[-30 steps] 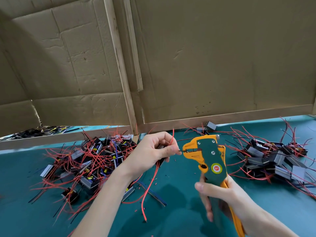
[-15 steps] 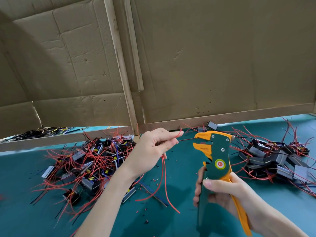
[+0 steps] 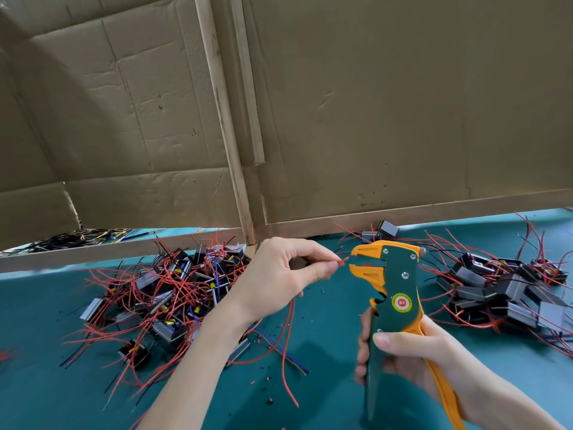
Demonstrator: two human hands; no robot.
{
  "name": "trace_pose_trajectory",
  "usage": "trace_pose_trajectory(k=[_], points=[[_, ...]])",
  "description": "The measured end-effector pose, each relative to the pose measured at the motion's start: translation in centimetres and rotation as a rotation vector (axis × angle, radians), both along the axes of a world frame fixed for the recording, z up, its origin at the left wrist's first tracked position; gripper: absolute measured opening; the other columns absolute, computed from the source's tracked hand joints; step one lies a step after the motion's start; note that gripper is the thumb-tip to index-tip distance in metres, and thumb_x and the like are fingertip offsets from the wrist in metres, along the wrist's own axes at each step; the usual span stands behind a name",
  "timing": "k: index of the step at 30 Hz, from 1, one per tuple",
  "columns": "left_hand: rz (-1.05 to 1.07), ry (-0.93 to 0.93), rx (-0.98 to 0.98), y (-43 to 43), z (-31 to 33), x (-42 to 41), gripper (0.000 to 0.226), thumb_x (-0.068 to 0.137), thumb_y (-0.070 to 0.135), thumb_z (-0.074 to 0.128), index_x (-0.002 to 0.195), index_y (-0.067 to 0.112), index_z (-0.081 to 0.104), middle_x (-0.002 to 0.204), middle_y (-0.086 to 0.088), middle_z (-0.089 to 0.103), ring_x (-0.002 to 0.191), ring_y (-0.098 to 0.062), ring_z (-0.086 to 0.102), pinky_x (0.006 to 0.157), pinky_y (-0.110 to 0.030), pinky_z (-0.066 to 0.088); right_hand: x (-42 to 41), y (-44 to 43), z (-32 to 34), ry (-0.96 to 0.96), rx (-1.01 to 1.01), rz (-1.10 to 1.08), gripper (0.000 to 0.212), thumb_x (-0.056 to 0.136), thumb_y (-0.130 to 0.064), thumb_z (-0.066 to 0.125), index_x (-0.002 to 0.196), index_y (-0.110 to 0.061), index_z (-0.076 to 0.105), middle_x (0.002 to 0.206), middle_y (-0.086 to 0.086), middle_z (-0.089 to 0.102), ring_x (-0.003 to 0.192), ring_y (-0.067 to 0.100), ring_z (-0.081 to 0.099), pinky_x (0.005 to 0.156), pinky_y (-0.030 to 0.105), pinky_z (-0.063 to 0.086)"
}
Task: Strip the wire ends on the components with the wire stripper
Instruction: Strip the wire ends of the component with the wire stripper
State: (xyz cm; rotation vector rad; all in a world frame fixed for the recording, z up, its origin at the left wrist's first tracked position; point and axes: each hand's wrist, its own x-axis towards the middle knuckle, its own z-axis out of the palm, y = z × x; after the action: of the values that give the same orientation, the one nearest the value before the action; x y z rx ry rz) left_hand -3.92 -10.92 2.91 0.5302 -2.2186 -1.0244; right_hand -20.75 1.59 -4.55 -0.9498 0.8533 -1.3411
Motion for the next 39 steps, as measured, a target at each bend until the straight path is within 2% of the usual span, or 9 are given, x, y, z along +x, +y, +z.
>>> trace_pose_trajectory(k=[5,10,16,22,24,27,31,34,39], points=[[-0.042,-0.055,-0.007,0.0,0.2,0.2,0.006,0.087,0.017,0.070,0.083,0.018,0.075,0.062,0.017,0.061,0.050,0.001,0.042,0.051,-0.010,0.033,-0.2,0.2,-0.1,0.025,0.001,0.057,0.033,0.058,-0.015,0.086,0.080,0.001,0.067,0.075,0.030,0.061,0.069,0.042,0.064,0.067,0.048,0.055],[-0.082,-0.115,-0.004,-0.1,0.4,0.4,0.010,0.087,0.019,0.070,0.081,0.025,0.075,0.066,0.007,0.061,0.058,-0.009,0.042,0.057,-0.017,0.034,-0.2,0.3,-0.1,0.061,0.017,0.090,0.042,0.054,-0.022,0.093,0.080,0.000,0.068,0.076,0.031,0.061,0.068,0.040,0.064,0.067,0.048,0.055],[-0.127,-0.193,-0.038,-0.4,0.8,0.9,0.012,0.088,0.014,0.069,0.082,0.024,0.074,0.059,0.021,0.058,0.048,0.005,0.045,0.051,-0.004,0.031,-0.2,0.5,0.2,0.172,0.009,0.096,0.029,0.064,-0.019,0.083,0.077,0.000,0.065,0.073,0.028,0.062,0.067,0.038,0.064,0.066,0.044,0.054],[-0.139,-0.257,-0.026,-0.9,1.1,1.6,0.006,0.085,0.029,0.071,0.081,0.030,0.075,0.074,-0.016,0.063,0.054,-0.011,0.037,0.053,-0.024,0.031,0.4,0.6,-0.4,0.228,0.055,0.004,0.038,0.057,-0.036,0.091,0.069,-0.010,0.064,0.058,0.024,0.057,0.048,0.031,0.057,0.051,0.036,0.051],[-0.116,-0.278,-0.021,-0.9,0.9,1.4,0.006,0.086,0.030,0.071,0.082,0.027,0.075,0.069,-0.003,0.065,0.054,-0.013,0.046,0.054,-0.023,0.041,1.0,0.4,-1.0,0.264,0.072,-0.103,0.038,0.054,-0.039,0.086,0.058,-0.012,0.059,0.050,0.021,0.052,0.038,0.027,0.051,0.043,0.030,0.045],[-0.050,-0.359,-0.027,-1.0,0.5,1.1,0.009,0.086,0.031,0.070,0.085,0.024,0.076,0.080,0.006,0.071,0.079,-0.015,0.063,0.080,-0.037,0.051,1.5,0.2,-1.4,0.244,0.087,-0.161,0.042,0.050,-0.037,0.086,0.061,-0.010,0.056,0.049,0.022,0.050,0.036,0.027,0.049,0.041,0.029,0.043],[-0.031,-0.345,-0.001,-1.4,0.2,1.2,0.011,0.089,0.027,0.067,0.082,0.023,0.074,0.066,0.019,0.064,0.064,-0.001,0.053,0.066,-0.023,0.042,0.8,0.1,-0.8,0.027,0.098,0.024,0.052,0.044,-0.022,0.096,0.079,0.001,0.065,0.072,0.031,0.058,0.063,0.041,0.061,0.061,0.048,0.055],[-0.014,-0.286,-0.016,-1.7,0.4,1.4,0.014,0.093,0.018,0.061,0.087,0.016,0.074,0.057,0.025,0.059,0.050,0.009,0.048,0.053,-0.005,0.033,0.2,-0.1,-1.1,-0.048,0.096,0.039,0.050,0.043,-0.019,0.096,0.081,0.000,0.069,0.075,0.031,0.058,0.067,0.042,0.061,0.067,0.051,0.055],[0.063,-0.125,0.039,-1.5,0.6,1.2,0.017,0.094,0.011,0.058,0.094,0.017,0.074,0.060,0.020,0.062,0.053,0.003,0.052,0.055,-0.005,0.036,-0.7,-0.7,-1.5,-0.123,0.149,-0.024,0.053,0.040,-0.020,0.096,0.082,0.000,0.070,0.076,0.028,0.059,0.068,0.042,0.063,0.069,0.053,0.055]])
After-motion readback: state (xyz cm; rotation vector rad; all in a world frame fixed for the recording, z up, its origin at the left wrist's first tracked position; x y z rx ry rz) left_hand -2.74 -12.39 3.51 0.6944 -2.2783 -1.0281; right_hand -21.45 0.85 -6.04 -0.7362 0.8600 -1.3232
